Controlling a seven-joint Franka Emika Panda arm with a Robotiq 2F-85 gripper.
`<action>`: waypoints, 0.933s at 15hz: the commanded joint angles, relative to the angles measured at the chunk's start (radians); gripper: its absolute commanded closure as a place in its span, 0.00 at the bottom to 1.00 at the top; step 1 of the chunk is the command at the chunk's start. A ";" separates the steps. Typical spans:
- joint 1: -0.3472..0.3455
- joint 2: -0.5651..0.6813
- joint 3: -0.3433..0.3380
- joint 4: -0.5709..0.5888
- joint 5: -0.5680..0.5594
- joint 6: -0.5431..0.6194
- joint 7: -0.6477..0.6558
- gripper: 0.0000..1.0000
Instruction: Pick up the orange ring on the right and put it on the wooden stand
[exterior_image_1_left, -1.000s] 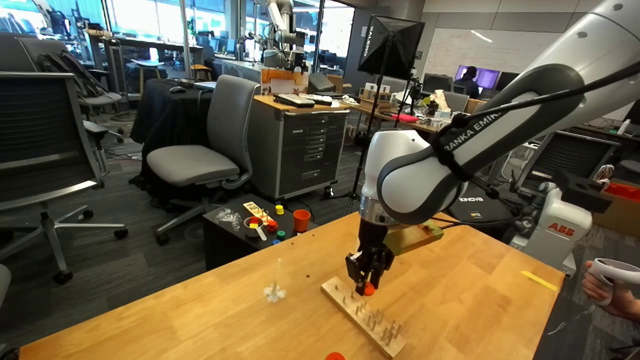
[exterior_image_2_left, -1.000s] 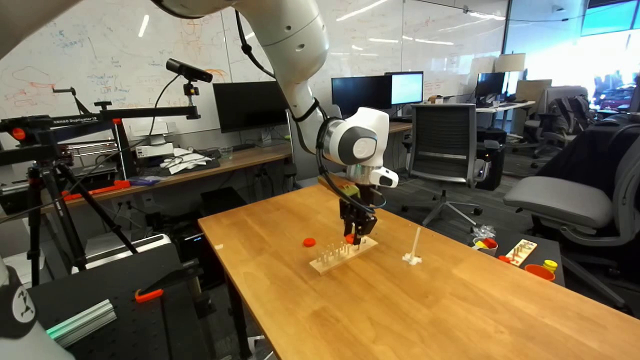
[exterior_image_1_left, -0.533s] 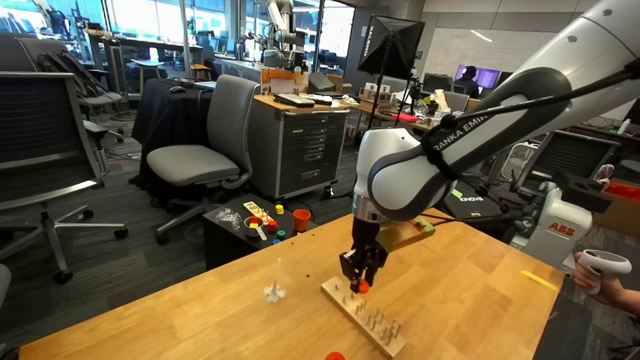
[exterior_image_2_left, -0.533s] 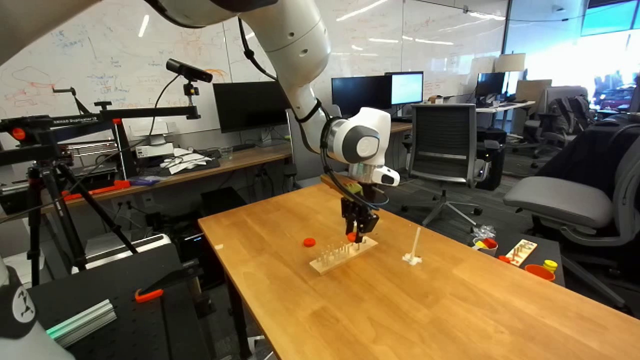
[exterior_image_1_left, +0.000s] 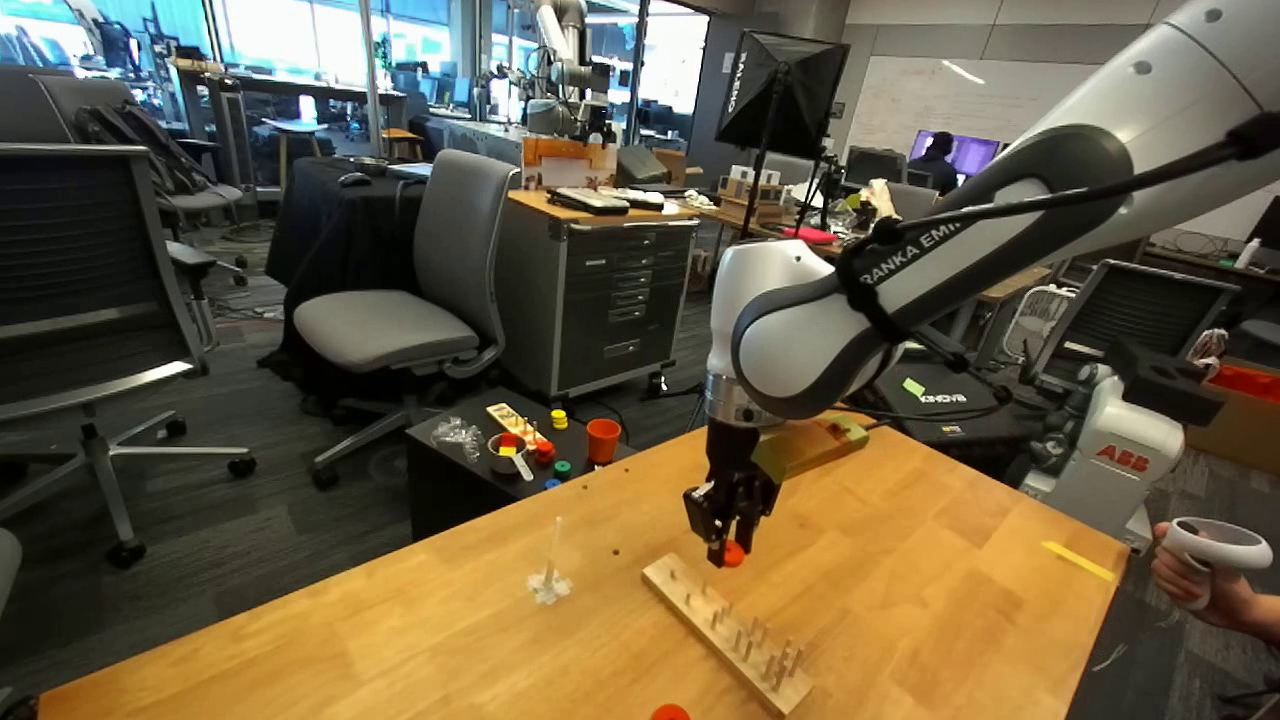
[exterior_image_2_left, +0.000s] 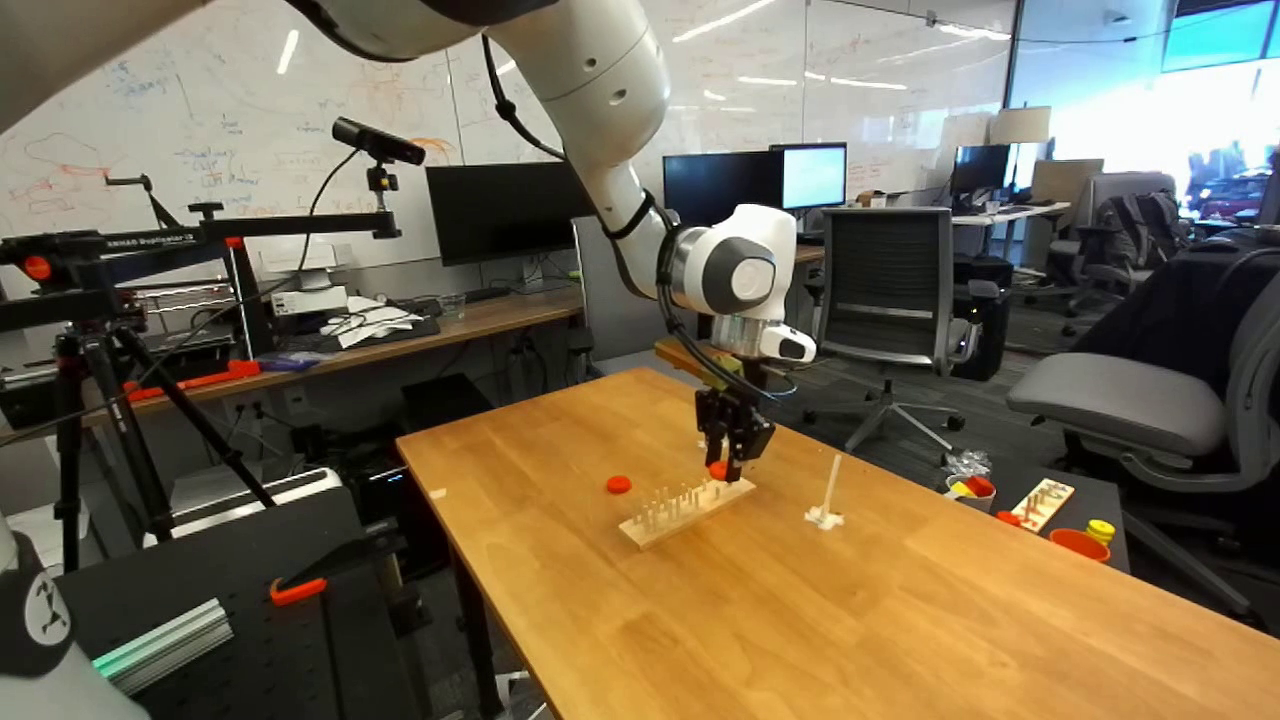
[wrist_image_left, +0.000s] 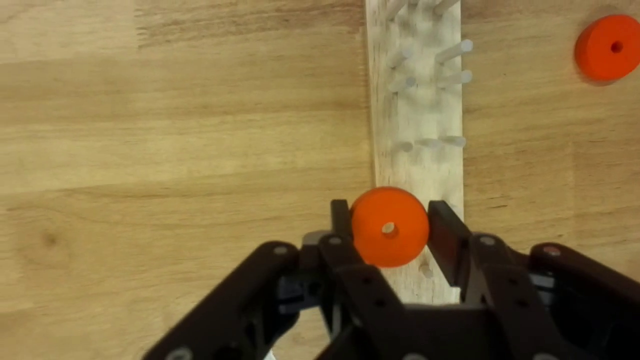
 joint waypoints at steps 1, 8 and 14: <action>0.010 0.042 -0.003 0.058 -0.025 -0.046 0.009 0.82; 0.022 0.105 0.000 0.100 -0.027 -0.043 0.013 0.82; 0.032 0.108 0.000 0.125 -0.028 -0.048 0.010 0.82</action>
